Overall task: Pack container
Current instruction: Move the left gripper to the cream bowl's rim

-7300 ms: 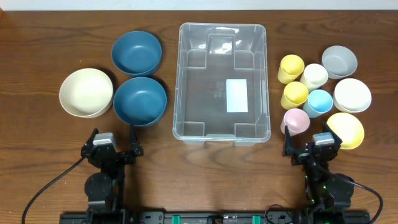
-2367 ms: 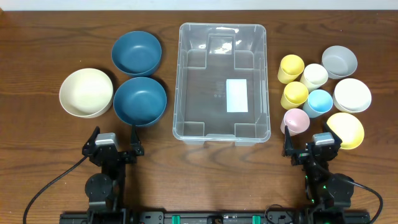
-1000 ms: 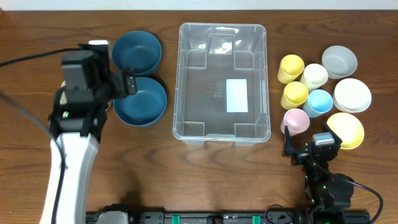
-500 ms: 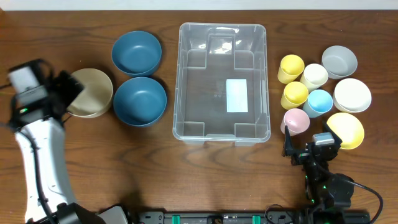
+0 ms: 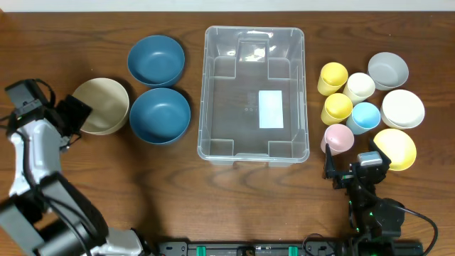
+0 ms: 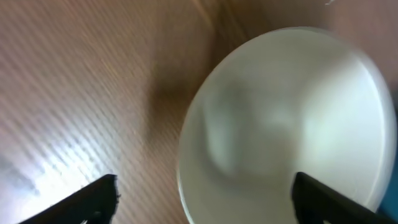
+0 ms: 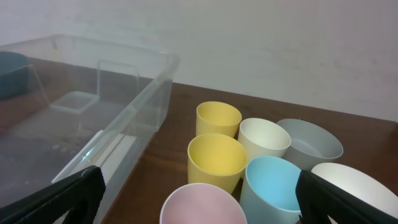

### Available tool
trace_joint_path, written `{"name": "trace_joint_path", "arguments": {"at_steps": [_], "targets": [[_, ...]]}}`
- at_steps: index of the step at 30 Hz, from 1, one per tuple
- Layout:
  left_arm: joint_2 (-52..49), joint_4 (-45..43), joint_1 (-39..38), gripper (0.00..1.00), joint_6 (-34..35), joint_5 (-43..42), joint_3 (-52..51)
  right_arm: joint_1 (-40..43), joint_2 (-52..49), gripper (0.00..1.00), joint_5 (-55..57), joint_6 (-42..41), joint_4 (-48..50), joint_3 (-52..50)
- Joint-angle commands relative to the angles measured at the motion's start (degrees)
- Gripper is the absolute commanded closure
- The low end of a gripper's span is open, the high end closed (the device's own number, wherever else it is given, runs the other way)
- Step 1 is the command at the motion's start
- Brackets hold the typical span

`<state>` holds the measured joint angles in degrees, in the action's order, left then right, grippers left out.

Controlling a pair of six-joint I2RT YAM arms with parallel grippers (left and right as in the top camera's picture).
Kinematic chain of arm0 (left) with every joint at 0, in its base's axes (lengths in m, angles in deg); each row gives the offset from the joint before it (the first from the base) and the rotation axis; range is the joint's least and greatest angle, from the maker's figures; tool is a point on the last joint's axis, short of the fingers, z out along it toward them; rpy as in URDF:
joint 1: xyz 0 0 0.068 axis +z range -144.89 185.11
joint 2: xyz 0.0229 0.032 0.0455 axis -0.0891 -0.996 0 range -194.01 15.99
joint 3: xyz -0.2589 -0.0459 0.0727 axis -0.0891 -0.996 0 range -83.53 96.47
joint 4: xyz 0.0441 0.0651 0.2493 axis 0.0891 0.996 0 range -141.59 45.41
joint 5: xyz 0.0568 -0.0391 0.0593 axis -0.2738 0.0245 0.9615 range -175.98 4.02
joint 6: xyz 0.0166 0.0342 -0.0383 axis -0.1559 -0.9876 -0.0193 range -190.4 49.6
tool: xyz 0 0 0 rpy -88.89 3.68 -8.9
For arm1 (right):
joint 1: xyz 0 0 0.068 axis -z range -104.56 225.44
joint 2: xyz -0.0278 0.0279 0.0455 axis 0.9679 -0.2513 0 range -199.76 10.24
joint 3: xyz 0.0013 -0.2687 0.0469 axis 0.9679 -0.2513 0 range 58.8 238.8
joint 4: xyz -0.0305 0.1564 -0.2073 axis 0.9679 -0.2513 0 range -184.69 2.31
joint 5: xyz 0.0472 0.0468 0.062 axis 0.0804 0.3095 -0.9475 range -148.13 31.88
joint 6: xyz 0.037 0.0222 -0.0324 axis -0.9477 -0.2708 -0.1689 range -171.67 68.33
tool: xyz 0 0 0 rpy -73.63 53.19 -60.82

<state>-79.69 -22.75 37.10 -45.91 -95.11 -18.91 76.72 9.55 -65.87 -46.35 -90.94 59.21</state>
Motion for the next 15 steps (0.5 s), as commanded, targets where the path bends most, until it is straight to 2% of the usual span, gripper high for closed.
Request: {"name": "trace_joint_path", "arguments": {"at_steps": [1,7,12,15], "targets": [[-3.32,-0.90,0.24,0.19,1.11,-1.25,-0.70,0.59,0.31,0.01,-0.20,0.74,-0.24,-0.09],[-5.11,-1.09,0.24,0.39,1.09,-1.38,-0.70,0.59,0.31,0.01,-0.22,0.74,-0.24,-0.09],[-5.29,-1.99,0.24,0.43,1.09,-0.20,-0.70,0.59,0.31,0.01,-0.22,0.74,-0.24,-0.09],[-5.62,-2.45,0.24,0.50,1.09,0.83,-0.70,0.59,0.31,0.01,-0.20,0.74,-0.24,-0.09]]}}
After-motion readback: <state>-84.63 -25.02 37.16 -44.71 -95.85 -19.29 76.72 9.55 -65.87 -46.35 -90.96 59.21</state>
